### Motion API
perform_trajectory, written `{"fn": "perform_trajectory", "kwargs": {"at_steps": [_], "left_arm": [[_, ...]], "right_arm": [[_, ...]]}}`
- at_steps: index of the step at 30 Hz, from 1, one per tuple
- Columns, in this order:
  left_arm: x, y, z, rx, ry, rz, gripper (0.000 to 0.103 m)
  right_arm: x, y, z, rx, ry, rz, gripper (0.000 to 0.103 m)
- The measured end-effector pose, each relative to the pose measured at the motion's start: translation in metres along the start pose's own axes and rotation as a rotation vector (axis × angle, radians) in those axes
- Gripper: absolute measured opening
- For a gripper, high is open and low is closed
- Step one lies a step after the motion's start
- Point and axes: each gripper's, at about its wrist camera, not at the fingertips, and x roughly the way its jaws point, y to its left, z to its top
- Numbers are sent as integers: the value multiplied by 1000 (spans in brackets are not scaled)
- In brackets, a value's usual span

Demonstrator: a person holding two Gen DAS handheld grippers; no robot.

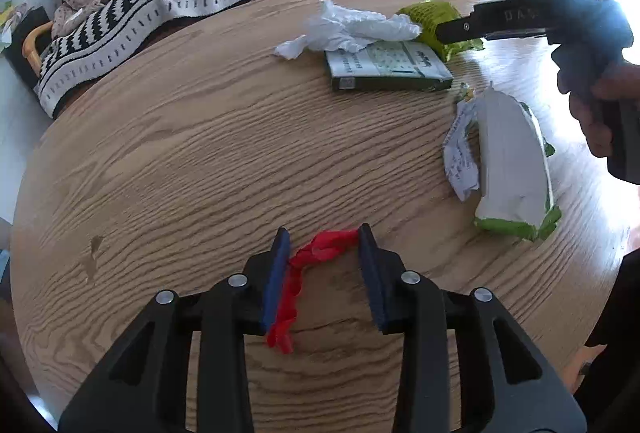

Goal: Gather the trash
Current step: 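Grasp the red ribbon with the left tool while the right grasps the yellow-green snack bag, then carry the ribbon and snack bag over the bin and open both tools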

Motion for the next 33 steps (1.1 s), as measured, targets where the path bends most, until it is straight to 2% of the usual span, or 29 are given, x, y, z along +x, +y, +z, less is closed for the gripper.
{"fn": "perform_trajectory", "kwargs": {"at_steps": [1,2,8,24,30,33], "left_arm": [[0,2,0,-14,3,12,34],[0,4,-1,-26,6,21,33],[-9,13,2,-97,-20,39,33],[-18,-6,21,-113,-58,25,33],[-39,-27,32,-126,-103,35,33],[-60,-56,41,-133,-148,-38,33]], "right_arm": [[3,1,0,-10,5,2,81],[5,2,0,-14,12,2,66],[-5,5,-1,-20,-4,-7,52],[-51,-4,-11,-12,-68,-14,51],[-109,-27,-33,39,-134,-5,51],[-148,-44,-52,73,-168,3,51]]}}
